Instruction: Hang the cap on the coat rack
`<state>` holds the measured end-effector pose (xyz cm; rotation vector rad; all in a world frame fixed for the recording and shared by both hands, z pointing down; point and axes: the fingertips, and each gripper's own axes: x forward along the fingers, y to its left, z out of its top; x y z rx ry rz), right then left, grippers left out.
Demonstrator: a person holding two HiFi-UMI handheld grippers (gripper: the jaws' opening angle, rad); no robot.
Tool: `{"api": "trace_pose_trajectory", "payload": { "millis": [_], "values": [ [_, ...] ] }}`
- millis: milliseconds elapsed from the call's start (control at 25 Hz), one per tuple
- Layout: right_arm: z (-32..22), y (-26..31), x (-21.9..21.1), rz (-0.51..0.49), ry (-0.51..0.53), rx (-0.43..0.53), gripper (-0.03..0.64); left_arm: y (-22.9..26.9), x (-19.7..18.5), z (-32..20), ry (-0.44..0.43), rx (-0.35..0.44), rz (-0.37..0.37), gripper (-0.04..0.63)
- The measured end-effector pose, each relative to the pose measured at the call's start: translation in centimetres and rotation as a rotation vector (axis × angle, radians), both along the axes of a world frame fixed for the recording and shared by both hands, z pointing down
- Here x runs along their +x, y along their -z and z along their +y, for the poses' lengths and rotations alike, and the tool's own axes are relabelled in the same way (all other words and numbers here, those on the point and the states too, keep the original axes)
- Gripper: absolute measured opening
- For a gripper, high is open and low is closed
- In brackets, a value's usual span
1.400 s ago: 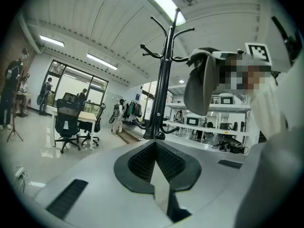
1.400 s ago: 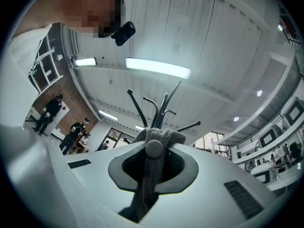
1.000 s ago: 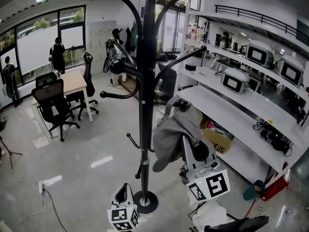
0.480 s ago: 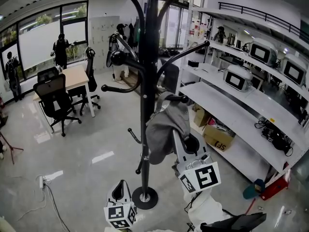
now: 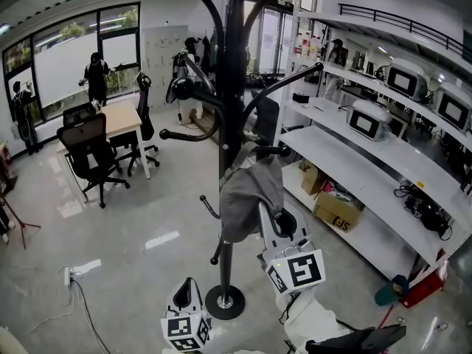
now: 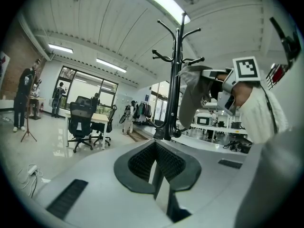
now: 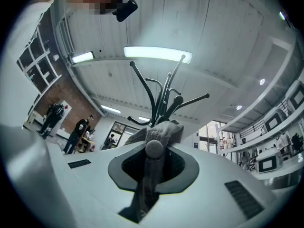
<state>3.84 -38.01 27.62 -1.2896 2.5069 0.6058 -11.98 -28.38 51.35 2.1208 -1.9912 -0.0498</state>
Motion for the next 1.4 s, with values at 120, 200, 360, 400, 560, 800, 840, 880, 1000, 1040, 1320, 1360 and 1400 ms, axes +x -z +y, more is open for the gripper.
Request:
{"api": "trace_pose_trajectory", "payload": {
  "millis": [120, 200, 360, 400, 560, 800, 840, 880, 1000, 1040, 1320, 1360, 1400],
  "values": [
    [-0.2, -0.9, -0.2, -0.002, -0.001, -0.019, 0.034, -0.1, 0.5, 0.1, -0.008, -0.001, 0.000, 0.003],
    [-0.1, -1.3, -0.4, 0.001, -0.010, -0.026, 0.034, -0.1, 0.6, 0.2, -0.012, 0.000, 0.000, 0.002],
    [0.1, -2.1, -0.7, 0.046, -0.045, -0.029, 0.034, 0.1, 1.0, 0.4, -0.022, 0.000, 0.004, 0.002],
    [0.1, -2.2, -0.8, 0.055, -0.053, -0.035, 0.034, 0.2, 1.2, 0.4, -0.027, -0.001, 0.005, 0.002],
    [0.2, -2.9, -0.5, 0.069, -0.079, -0.060, 0.035, -0.1, 2.0, 0.6, -0.050, -0.012, 0.008, 0.003],
    [0.3, -4.1, 0.0, 0.069, -0.094, -0.124, 0.080, -0.3, 2.7, 1.4, -0.072, -0.019, 0.011, 0.002],
    [0.3, -4.3, 0.1, 0.066, -0.097, -0.133, 0.086, -0.4, 2.7, 1.6, -0.073, -0.021, 0.012, 0.002],
    [0.5, -4.5, 0.2, 0.064, -0.101, -0.139, 0.086, -0.5, 2.7, 1.8, -0.074, -0.023, 0.012, 0.002],
    [0.9, -5.0, 0.2, 0.068, -0.106, -0.156, 0.095, -0.8, 2.6, 2.5, -0.073, -0.035, 0.008, 0.003],
    [1.0, -5.3, 0.1, 0.069, -0.104, -0.166, 0.095, -0.9, 2.6, 2.7, -0.072, -0.039, 0.008, 0.002],
    [1.9, -7.2, 0.0, 0.068, -0.091, -0.216, 0.095, -1.0, 2.9, 3.5, -0.077, -0.038, 0.012, 0.002],
    [2.1, -7.5, 0.0, 0.074, -0.088, -0.226, 0.095, -1.1, 3.0, 3.6, -0.079, -0.037, 0.013, 0.002],
    [2.3, -7.8, 0.0, 0.078, -0.086, -0.234, 0.095, -1.1, 3.2, 3.7, -0.082, -0.038, 0.014, 0.003]
  ]
}}
